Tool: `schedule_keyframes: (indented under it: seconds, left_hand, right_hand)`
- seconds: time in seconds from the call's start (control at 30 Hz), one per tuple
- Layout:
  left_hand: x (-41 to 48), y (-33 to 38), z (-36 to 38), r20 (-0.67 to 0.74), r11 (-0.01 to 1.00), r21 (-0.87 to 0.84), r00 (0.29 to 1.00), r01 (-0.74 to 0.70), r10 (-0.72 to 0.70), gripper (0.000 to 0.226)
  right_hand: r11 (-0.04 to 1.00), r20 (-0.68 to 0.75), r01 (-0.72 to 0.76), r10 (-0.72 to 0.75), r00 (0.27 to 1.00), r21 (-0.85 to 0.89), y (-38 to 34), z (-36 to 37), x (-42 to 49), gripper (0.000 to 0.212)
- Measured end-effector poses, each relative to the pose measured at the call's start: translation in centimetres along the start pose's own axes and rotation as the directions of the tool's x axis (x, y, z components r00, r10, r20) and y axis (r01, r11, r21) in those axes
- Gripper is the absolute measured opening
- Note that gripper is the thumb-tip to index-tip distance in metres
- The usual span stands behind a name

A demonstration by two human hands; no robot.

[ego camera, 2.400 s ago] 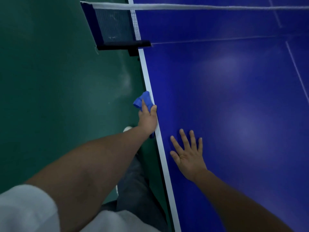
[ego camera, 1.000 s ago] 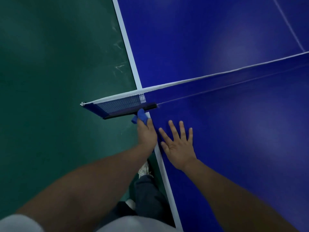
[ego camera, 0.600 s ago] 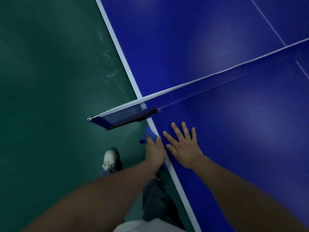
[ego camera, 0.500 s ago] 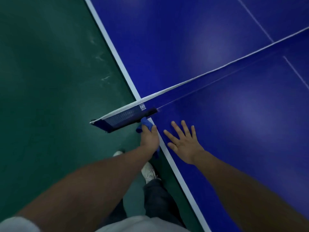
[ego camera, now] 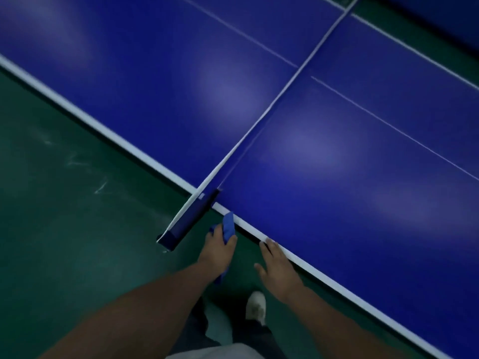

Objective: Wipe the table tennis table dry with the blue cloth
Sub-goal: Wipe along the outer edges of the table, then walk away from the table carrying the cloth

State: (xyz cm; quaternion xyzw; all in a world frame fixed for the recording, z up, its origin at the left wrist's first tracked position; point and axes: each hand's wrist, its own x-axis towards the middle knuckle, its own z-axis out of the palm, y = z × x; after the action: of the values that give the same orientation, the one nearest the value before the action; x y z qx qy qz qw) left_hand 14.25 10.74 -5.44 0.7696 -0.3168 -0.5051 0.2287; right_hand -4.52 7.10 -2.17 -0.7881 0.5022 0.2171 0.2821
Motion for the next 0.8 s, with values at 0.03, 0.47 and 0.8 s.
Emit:
schedule_keyframes:
  seconds: [0.03,0.47,0.8]
  left_hand:
    - [-0.3,0.4,-0.3,0.015,0.999,0.04,1.0,-0.013,0.012,0.062]
    - [-8.5,8.6,11.0,0.435,0.735,0.388,0.814,-0.556,0.386,0.063]
    - [-25.4,12.7,33.3,0.68,0.389,0.432,0.577,-0.813,0.452,0.058]
  right_hand:
    - [0.998,-0.024,-0.027,0.029,0.999,0.056,-0.1,0.2,-0.9,0.069]
    - [0.832,-0.174,-0.397,0.489,0.855,0.388,9.8,5.6,-19.3,0.07]
    - [0.696,-0.288,-0.531,0.699,0.654,0.483,23.1,13.7,-41.1,0.079]
